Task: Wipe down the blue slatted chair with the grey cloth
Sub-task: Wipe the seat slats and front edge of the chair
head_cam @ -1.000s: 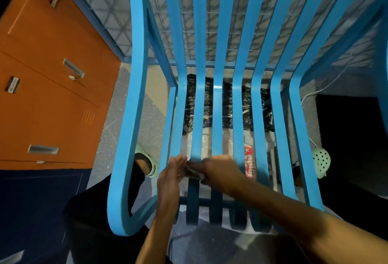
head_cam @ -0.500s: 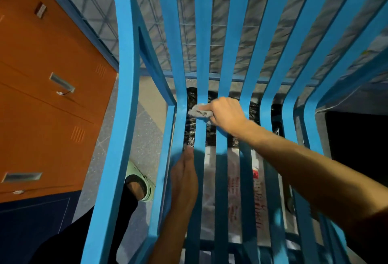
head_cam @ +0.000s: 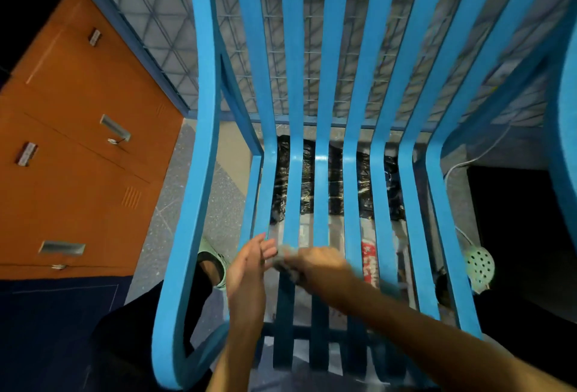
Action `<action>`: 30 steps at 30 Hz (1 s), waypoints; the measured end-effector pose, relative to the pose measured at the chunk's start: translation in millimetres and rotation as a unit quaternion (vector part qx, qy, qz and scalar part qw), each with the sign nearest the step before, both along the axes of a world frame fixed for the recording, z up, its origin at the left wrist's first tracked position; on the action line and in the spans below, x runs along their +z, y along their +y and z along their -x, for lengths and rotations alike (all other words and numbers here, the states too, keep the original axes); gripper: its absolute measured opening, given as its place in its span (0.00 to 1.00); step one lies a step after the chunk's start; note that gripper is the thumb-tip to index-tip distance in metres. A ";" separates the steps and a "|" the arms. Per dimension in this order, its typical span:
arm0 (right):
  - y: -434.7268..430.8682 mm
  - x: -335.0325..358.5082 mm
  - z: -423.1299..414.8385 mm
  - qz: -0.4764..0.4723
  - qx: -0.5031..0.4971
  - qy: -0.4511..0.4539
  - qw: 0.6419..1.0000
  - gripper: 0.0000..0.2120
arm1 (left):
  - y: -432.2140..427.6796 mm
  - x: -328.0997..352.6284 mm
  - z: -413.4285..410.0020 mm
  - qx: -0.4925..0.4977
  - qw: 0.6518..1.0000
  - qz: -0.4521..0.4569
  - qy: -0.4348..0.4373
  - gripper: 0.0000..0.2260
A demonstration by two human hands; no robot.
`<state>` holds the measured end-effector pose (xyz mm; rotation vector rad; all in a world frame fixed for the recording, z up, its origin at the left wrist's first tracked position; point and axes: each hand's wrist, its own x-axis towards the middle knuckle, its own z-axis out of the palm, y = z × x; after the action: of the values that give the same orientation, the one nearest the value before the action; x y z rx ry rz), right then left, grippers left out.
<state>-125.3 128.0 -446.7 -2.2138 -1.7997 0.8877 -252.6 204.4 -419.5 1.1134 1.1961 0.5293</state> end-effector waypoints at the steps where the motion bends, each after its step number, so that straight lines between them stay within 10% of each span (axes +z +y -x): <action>1: -14.5 7.2 14.5 0.014 -0.010 0.040 0.999 0.12 | -4.5 1.6 8.8 -0.019 1.000 0.003 0.008 0.13; 7: -45.9 31.6 37.0 0.045 -0.058 0.209 0.975 0.11 | -28.1 7.3 47.9 -0.188 0.981 0.003 0.049 0.19; 12: -54.2 52.0 21.7 -0.035 -0.318 0.363 0.875 0.18 | -52.6 24.2 49.9 -0.202 0.977 -0.041 0.049 0.11; 17: -56.9 70.0 20.0 -0.044 -0.364 0.497 0.786 0.08 | -54.7 27.6 37.9 -0.117 0.992 -0.020 0.041 0.08; 24: -56.2 60.6 31.0 -0.115 -0.342 0.483 0.798 0.20 | -57.5 22.4 31.6 -0.142 0.984 0.099 0.045 0.08; 30: -45.4 36.1 30.0 -0.179 -0.251 0.171 0.936 0.19 | -40.8 5.7 65.3 -0.083 0.988 0.028 0.130 0.05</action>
<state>-155.4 82.6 -410.6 -1.9846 -1.0620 0.7051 -318.0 163.5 -413.8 1.2486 1.3195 0.2249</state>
